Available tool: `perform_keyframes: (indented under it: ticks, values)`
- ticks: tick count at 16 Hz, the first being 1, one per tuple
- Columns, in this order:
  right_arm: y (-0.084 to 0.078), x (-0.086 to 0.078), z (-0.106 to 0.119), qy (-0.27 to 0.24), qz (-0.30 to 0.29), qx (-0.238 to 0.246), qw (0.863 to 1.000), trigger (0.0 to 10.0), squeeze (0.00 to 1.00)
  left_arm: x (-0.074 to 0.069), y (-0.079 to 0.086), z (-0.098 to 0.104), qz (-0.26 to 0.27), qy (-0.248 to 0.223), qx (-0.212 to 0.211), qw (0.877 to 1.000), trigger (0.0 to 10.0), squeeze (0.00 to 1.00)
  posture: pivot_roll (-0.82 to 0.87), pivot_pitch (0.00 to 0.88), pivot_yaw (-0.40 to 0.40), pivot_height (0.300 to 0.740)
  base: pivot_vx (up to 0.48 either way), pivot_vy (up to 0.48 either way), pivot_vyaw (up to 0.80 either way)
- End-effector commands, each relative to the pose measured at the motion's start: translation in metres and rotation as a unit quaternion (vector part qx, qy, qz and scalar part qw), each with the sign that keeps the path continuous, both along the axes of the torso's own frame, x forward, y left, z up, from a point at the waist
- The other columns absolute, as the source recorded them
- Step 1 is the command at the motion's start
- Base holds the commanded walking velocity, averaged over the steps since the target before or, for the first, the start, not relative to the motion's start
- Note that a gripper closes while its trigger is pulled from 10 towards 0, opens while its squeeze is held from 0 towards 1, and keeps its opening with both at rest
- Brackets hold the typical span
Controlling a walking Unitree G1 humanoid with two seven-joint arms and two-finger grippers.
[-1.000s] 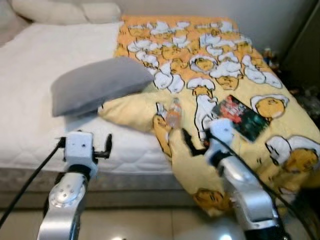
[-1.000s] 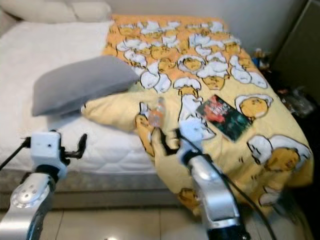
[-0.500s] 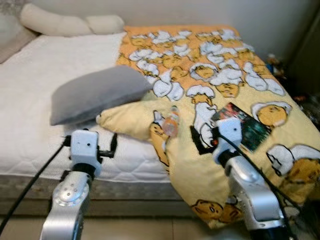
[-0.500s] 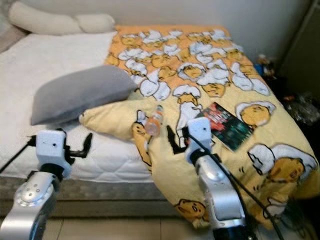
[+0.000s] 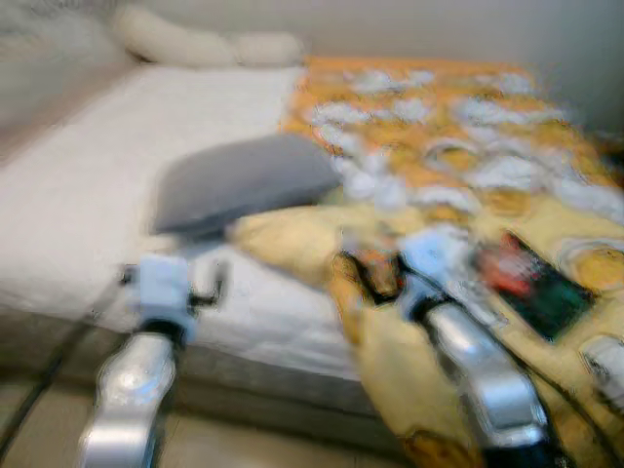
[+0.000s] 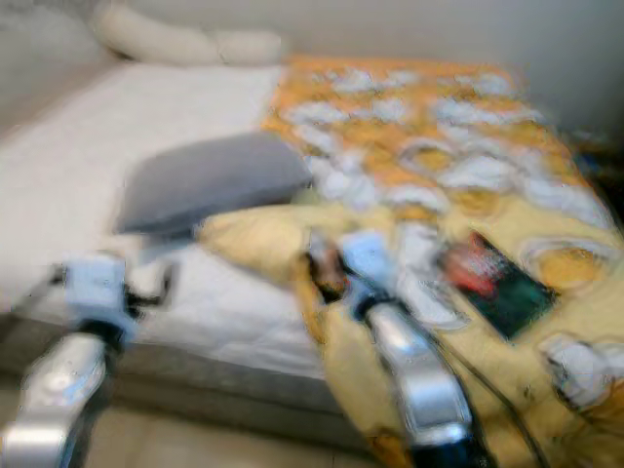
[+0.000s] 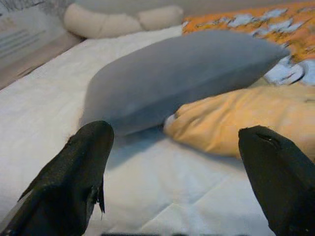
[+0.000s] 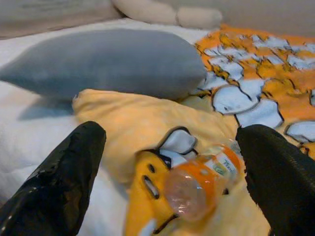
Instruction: Clean up the room
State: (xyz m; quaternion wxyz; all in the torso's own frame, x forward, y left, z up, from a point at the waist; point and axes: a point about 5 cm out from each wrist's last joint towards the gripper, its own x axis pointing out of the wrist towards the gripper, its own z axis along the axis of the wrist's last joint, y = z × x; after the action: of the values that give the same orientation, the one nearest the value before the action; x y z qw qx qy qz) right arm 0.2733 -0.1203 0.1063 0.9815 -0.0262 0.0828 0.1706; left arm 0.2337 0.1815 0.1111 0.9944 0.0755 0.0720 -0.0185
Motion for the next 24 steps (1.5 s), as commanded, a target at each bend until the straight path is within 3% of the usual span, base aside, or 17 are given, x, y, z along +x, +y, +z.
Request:
perform_keyframes:
  ticks: [1, 8, 11, 12, 14, 15, 16, 18, 20, 22, 24]
  values:
    - [0.006, 0.005, 0.008, -0.005, -0.011, 0.029, 0.999, 10.0, 0.00, 0.002, 0.008, 0.004, 0.006, -0.004, 0.012, 1.000, 10.0, 0.00, -0.01, 0.000, 0.014, 0.740, 0.319, 0.000, 0.00]
    - [-0.008, 0.027, 0.030, 0.006, -0.050, 0.007, 0.999, 10.0, 0.00, 0.013, 0.001, 0.006, -0.046, -0.003, 0.016, 0.999, 10.0, 0.00, -0.01, 0.000, 0.007, 0.740, 0.317, 0.000, 0.00]
    - [-0.022, 0.036, 0.034, 0.057, -0.106, 0.002, 0.993, 10.0, 0.00, 0.021, -0.004, 0.008, -0.071, -0.007, 0.016, 0.997, 10.0, 0.00, -0.01, 0.000, -0.011, 0.740, 0.317, 0.000, 0.00]
    - [-0.030, 0.039, 0.037, 0.095, -0.122, 0.000, 0.988, 10.0, 0.00, 0.024, -0.005, 0.009, -0.085, -0.007, 0.015, 0.996, 10.0, 0.00, -0.02, 0.000, -0.011, 0.740, 0.315, 0.000, 0.00]
    - [-0.043, 0.042, 0.043, 0.136, -0.138, -0.001, 0.981, 10.0, 0.00, 0.025, -0.013, 0.010, -0.144, 0.008, 0.013, 0.989, 10.0, 0.00, -0.03, 0.012, -0.001, 0.740, 0.000, 0.000, 0.00]
    - [-0.048, 0.043, 0.042, 0.160, -0.142, -0.005, 0.977, 10.0, 0.00, 0.024, -0.015, 0.011, -0.172, 0.014, 0.017, 0.985, 10.0, 0.00, -0.04, 0.020, 0.012, 0.740, 0.000, 0.000, 0.00]
    - [-0.059, 0.042, 0.040, 0.205, -0.147, -0.005, 0.968, 10.0, 0.00, 0.024, -0.022, 0.014, -0.233, 0.022, 0.026, 0.972, 10.0, 0.00, -0.04, 0.025, 0.012, 0.740, 0.000, 0.000, 0.00]
    - [-0.066, 0.044, 0.039, 0.217, -0.155, 0.004, 0.964, 10.0, 0.00, 0.025, -0.027, 0.018, -0.264, 0.025, 0.024, 0.964, 10.0, 0.00, -0.04, 0.032, 0.010, 0.740, 0.000, 0.000, 0.00]
    - [-0.081, 0.050, 0.027, 0.323, -0.148, -0.008, 0.935, 10.0, 0.00, 0.026, -0.034, 0.014, -0.340, 0.051, 0.070, 0.936, 10.0, 0.00, -0.06, 0.044, 0.014, 0.740, 0.000, 0.000, 0.00]
    - [-0.082, 0.055, 0.020, 0.368, -0.128, -0.016, 0.921, 10.0, 0.00, 0.028, -0.037, 0.016, -0.367, 0.058, 0.064, 0.926, 10.0, 0.00, -0.07, 0.044, 0.019, 0.740, 0.000, 0.000, 0.00]
    - [-0.087, 0.058, 0.014, 0.380, -0.137, -0.026, 0.915, 10.0, 0.00, 0.031, -0.040, 0.018, -0.378, 0.062, 0.065, 0.921, 10.0, 0.00, -0.07, 0.047, 0.008, 0.740, 0.000, 0.000, 0.00]
